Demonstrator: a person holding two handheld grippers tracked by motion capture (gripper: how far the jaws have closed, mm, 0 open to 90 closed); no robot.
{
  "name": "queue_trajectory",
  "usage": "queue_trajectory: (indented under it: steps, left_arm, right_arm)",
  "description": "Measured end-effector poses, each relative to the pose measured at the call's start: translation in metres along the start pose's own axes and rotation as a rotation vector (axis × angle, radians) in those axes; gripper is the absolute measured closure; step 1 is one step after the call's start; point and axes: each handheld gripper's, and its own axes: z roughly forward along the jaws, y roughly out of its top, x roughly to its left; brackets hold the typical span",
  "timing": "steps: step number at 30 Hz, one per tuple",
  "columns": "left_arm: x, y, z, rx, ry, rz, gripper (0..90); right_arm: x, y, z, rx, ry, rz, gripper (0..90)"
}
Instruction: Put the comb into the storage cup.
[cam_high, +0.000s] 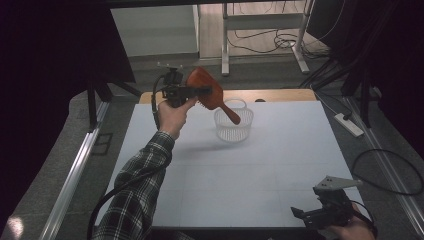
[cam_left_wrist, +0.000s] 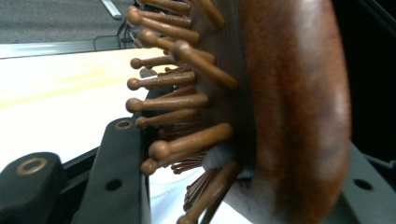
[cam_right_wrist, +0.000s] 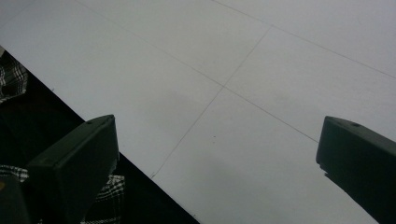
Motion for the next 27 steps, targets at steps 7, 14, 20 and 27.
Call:
queue_trajectory:
  steps: [7, 14, 20, 27]
  left_arm:
    - [0.005, -0.002, 0.012, 0.001, 0.015, -0.011, 54.3]
    - [0.005, -0.004, 0.023, 0.008, 0.023, -0.006, 54.3]
    - [0.005, -0.007, 0.033, 0.012, 0.036, -0.002, 54.3]
    - [0.006, -0.011, 0.042, 0.020, 0.045, -0.003, 54.2]
  right_arm:
    - [0.000, 0.000, 0.001, 0.008, 0.004, -0.002, 0.0]
    - [0.000, 0.000, 0.001, 0.012, 0.004, -0.001, 0.0]
    - [0.000, 0.000, 0.002, 0.018, 0.007, -0.007, 0.0]
    - [0.000, 0.001, 0.002, 0.023, 0.010, -0.012, 0.0]
